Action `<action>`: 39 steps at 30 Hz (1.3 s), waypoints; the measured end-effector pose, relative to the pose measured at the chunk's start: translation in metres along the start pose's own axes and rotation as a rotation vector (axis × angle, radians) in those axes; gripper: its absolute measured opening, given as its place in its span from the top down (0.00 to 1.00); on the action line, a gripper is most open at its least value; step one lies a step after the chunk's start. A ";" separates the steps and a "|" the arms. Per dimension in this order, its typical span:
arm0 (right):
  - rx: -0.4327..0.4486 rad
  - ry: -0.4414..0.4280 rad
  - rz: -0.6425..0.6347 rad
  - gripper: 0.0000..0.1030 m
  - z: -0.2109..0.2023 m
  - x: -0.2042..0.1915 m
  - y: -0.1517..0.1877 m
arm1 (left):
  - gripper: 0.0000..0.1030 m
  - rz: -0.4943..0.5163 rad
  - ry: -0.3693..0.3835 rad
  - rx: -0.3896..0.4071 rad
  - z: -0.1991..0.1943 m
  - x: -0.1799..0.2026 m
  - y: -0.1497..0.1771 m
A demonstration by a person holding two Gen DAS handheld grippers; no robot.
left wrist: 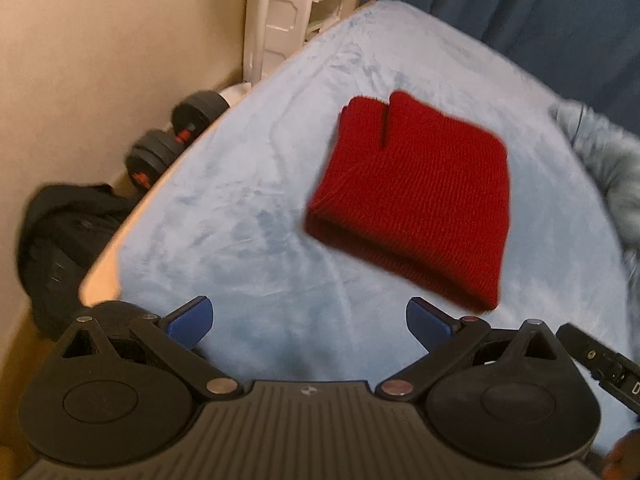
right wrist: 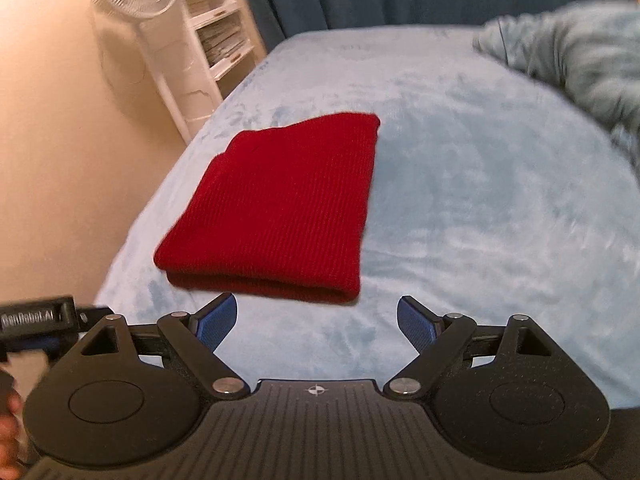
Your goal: Fold small clothes
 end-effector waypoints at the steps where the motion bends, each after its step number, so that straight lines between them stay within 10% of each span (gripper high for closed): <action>1: 0.004 -0.012 0.043 0.13 0.003 0.008 -0.006 | 0.00 -0.041 0.014 0.005 0.004 0.000 -0.004; 7: 0.071 -0.080 0.281 0.07 0.028 0.068 -0.078 | 0.00 -0.164 0.075 -0.004 0.039 0.016 -0.034; 13: 0.085 -0.064 0.236 0.07 0.113 0.115 -0.175 | 0.00 -0.336 0.076 -0.130 0.103 0.027 -0.050; 20: -0.077 -0.055 0.391 0.07 0.257 0.163 -0.236 | 0.03 -0.449 0.037 -0.269 0.158 0.022 -0.052; 22: -0.130 -0.027 0.423 0.07 0.291 0.169 -0.237 | 0.19 -0.471 0.061 -0.282 0.166 0.022 -0.051; 23: -0.158 -0.025 0.425 0.09 0.306 0.169 -0.237 | 0.39 -0.485 0.101 -0.278 0.169 0.022 -0.052; 25: -0.214 -0.058 0.416 0.42 0.328 0.166 -0.233 | 0.43 -0.476 0.089 -0.279 0.171 0.024 -0.057; 26: -0.262 -0.055 0.389 0.62 0.336 0.162 -0.229 | 0.48 -0.454 0.083 -0.274 0.171 0.026 -0.060; 31: -0.236 -0.033 0.297 0.71 0.295 0.164 -0.218 | 0.57 -0.167 0.091 -0.210 0.190 0.042 -0.123; 39: 0.112 -0.033 0.843 0.73 0.142 0.196 -0.029 | 0.57 0.431 0.247 -0.090 0.252 0.213 -0.259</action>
Point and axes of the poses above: each gripper's, at about its wrist camera, not at the fingertips, and z roughly the way its jaws point, x to its right, y to its underside, the point moved 6 cm from there along z, roughly the way its jaws point, and after that the axes turned 13 degrees about -y, right-handed, at the moved point
